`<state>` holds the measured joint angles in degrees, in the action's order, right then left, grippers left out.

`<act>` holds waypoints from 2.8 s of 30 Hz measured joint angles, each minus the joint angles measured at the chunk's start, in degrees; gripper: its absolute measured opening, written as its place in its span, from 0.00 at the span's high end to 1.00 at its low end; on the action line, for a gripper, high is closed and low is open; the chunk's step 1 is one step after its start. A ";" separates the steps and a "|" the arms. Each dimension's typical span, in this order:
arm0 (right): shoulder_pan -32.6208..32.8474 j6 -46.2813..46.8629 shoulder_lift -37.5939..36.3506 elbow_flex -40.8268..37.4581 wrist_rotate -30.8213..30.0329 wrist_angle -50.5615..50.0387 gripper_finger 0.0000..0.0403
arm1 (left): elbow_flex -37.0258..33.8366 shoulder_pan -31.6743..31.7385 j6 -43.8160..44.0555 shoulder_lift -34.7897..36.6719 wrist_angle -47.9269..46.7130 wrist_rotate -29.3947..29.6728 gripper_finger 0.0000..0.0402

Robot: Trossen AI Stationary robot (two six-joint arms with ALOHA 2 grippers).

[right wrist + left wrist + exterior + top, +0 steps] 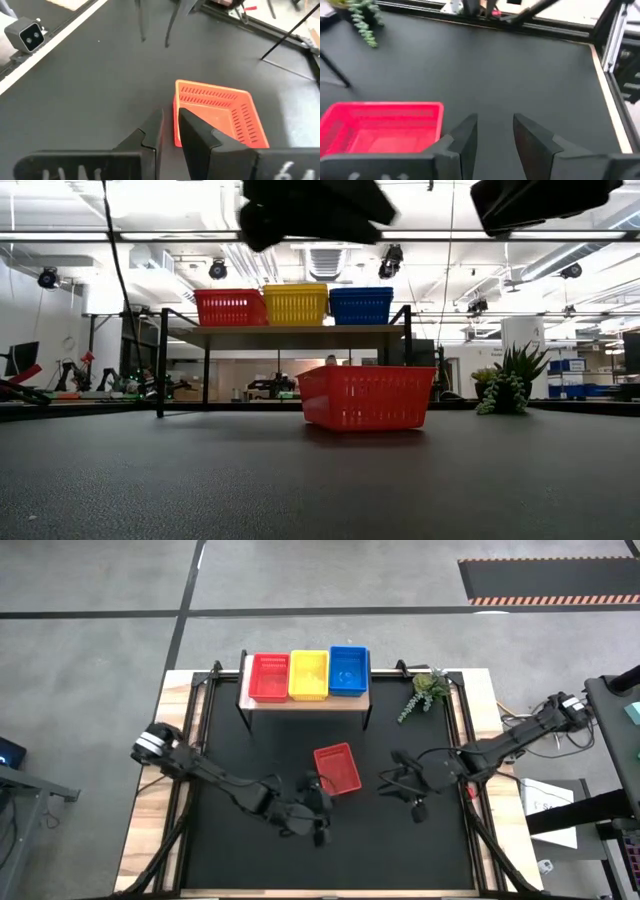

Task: Stack baskets on shelf by color
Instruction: Stack the red bin on top of the red bin on the shelf

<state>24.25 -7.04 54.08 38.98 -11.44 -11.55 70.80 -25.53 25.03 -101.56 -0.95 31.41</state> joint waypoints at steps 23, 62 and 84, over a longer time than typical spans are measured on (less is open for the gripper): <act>3.36 -2.06 -1.61 -0.81 -2.19 0.09 0.87 | 5.46 4.82 -13.74 -5.86 -2.75 -4.64 0.67; 3.23 -3.43 -1.50 -0.85 -2.23 0.11 0.87 | -1.10 9.35 -7.79 -12.41 1.91 -6.20 0.55; 3.23 -1.97 -1.48 -4.24 -2.15 6.25 0.87 | -1.92 4.61 -32.15 1.38 -3.19 -9.57 1.00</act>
<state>27.49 -9.02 52.60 34.74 -13.58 -5.30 68.88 -20.93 -7.13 -100.18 -4.13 21.85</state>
